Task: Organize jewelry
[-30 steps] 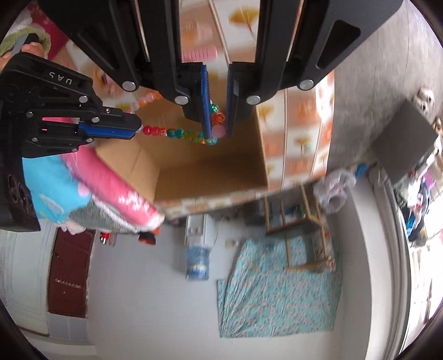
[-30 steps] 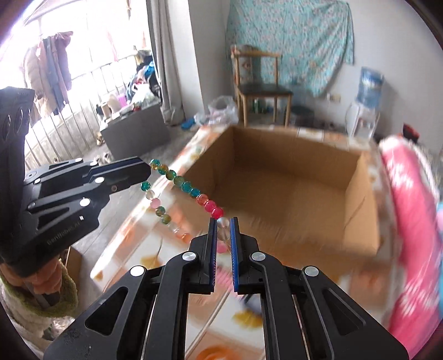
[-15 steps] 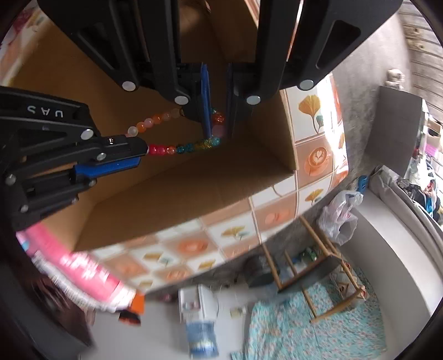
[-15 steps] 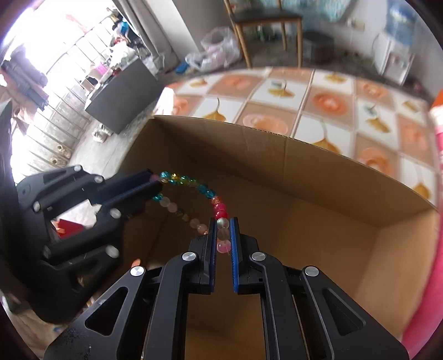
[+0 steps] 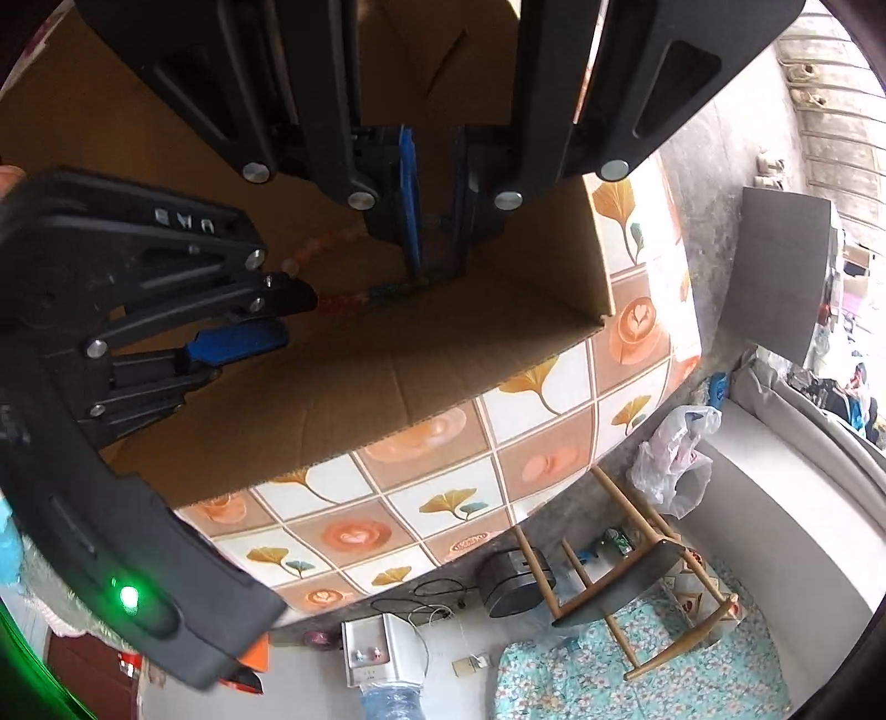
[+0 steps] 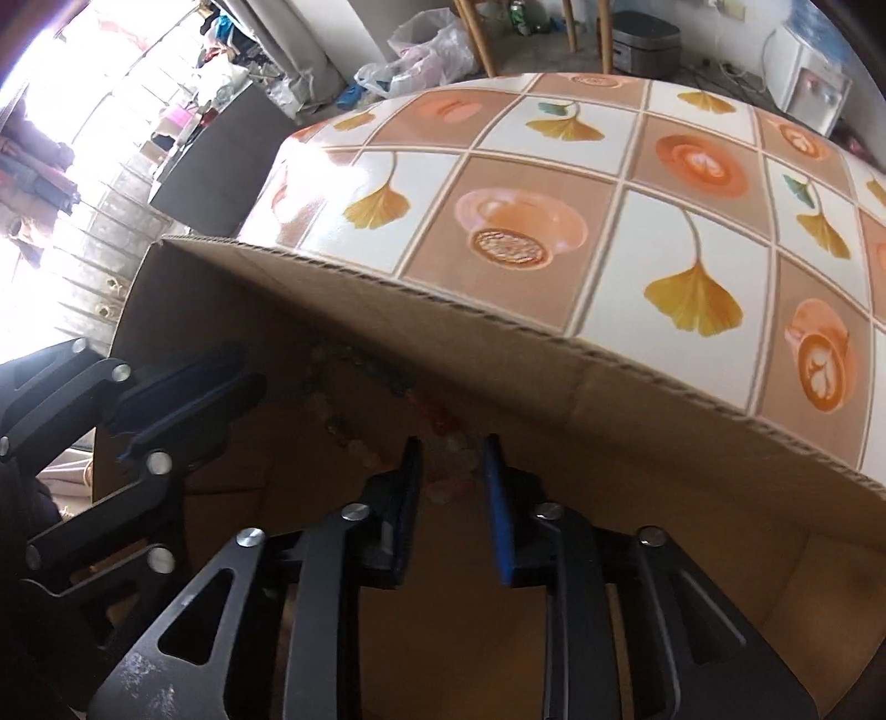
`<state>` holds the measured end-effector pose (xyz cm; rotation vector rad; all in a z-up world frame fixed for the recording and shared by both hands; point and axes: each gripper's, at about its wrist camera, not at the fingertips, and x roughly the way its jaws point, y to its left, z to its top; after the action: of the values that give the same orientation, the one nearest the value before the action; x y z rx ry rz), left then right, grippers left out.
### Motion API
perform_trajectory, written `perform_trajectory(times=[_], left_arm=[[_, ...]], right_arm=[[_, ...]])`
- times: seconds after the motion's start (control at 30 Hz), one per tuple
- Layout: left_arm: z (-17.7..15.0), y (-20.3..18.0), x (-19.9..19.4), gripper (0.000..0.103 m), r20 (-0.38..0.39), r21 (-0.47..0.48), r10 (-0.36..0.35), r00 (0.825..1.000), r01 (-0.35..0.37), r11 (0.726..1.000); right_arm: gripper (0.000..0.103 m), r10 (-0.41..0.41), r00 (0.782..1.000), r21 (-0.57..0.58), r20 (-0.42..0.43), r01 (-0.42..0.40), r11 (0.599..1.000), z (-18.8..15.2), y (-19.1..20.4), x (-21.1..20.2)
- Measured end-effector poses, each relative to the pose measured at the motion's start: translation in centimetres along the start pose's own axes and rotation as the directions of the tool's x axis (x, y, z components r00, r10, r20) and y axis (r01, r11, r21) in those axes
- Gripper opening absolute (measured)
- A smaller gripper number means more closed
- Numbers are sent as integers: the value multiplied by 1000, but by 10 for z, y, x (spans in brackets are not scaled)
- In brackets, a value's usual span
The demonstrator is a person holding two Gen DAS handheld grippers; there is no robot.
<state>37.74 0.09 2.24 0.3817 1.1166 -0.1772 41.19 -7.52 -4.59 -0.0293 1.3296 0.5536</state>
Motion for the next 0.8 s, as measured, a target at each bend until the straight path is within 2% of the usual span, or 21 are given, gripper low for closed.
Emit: perform_trajectory(times=[0.17,0.23,0.3,0.4,0.53,0.6,0.63,0.7,0.73,0.8], left_arm=[[-8,7,-32,11,71,-56,-65,995,69,996],[-13,12,-49,13,102,-78,-75,992,83,993],[-23,16,-72,17,149,-101,-82,985,98,990],[-46,24,-113,23,233,-133,-100,967,134,982],[-98,31,-165,42,336,-169,-110,935,175,970],[-127,28,-181,55,358,-182,-116,926,191,964],[-145,24,-188,61,364,-188,-118,924,197,962],[-173,16,-193,69,362,-202,-114,925,198,959],[-189,10,-192,74,354,-214,-111,929,196,957],[-217,-2,-182,78,325,-231,-118,938,200,952]], right_arm=[[25,-16,999,27,52,15,1000,-10,-3,-31],[25,-31,995,24,96,29,999,-20,2,-56],[26,-37,990,17,139,35,999,-29,9,-79],[33,-29,971,0,236,30,1000,-58,23,-127],[52,-22,926,-23,376,33,999,-114,40,-191],[61,-38,901,-26,431,54,998,-159,52,-214],[66,-45,895,-30,443,65,997,-164,59,-212],[69,-61,885,-39,462,89,995,-194,67,-208],[74,-70,883,-30,464,95,995,-217,72,-203],[77,-82,891,-2,447,92,996,-252,74,-188]])
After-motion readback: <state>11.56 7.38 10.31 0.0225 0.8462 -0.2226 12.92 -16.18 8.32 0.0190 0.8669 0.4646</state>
